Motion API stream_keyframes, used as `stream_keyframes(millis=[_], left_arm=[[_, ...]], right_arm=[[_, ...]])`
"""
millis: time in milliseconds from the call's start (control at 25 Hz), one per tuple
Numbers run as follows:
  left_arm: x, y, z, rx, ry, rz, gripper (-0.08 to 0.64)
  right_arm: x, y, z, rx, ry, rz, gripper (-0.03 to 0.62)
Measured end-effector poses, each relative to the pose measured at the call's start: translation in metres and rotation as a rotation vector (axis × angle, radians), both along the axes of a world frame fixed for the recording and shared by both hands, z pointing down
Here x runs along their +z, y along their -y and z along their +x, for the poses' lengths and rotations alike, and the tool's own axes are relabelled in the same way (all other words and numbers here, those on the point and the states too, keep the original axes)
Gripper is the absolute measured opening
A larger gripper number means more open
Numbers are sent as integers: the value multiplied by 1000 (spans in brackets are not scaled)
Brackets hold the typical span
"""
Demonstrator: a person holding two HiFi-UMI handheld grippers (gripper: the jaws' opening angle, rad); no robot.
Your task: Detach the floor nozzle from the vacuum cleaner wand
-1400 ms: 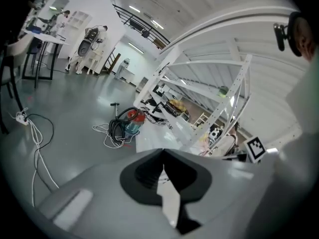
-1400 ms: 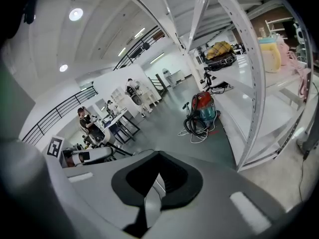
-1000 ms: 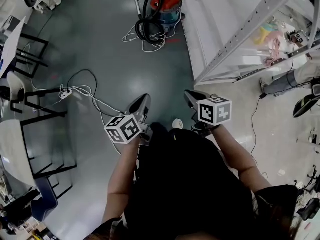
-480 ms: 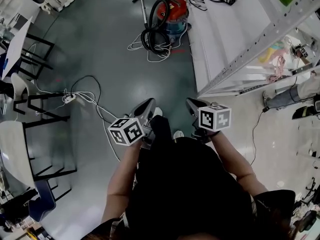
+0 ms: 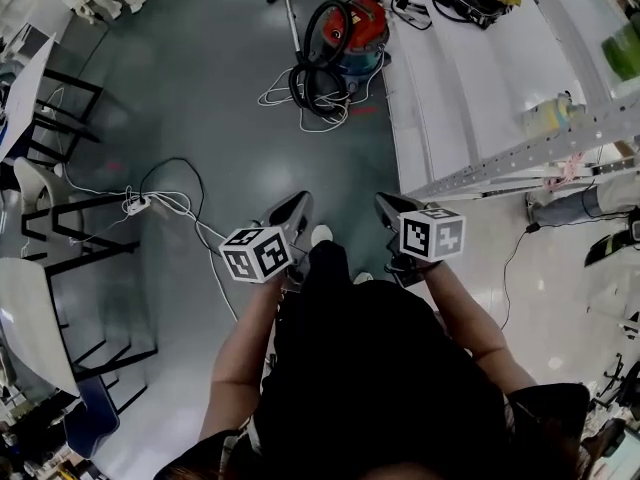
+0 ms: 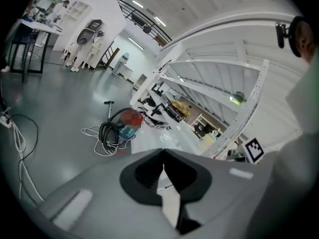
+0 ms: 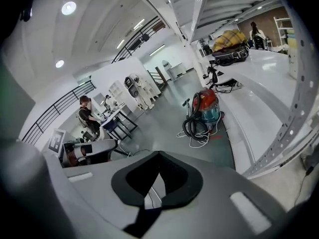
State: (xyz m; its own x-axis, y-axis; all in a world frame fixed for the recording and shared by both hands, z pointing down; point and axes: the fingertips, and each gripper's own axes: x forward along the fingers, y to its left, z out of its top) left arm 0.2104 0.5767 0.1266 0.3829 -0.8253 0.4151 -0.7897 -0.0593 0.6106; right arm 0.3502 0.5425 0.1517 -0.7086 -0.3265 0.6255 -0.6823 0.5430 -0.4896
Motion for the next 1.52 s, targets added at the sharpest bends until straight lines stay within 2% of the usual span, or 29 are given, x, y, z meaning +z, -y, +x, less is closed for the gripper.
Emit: stream_keyframes(millis=[400, 720, 1200, 1520], left_arm=[[7, 46, -72, 18, 42, -30, 11], [18, 69, -105, 65, 57, -67, 9], [27, 114, -148, -14, 64, -101, 9], [28, 180, -174, -37, 94, -113, 9]], right_arm=[[-1, 51, -64, 30, -5, 2, -3], [-3, 83, -103, 26, -6, 3, -3], [10, 154, -140, 1, 7, -18, -3], [13, 223, -170, -59, -9, -17, -3]])
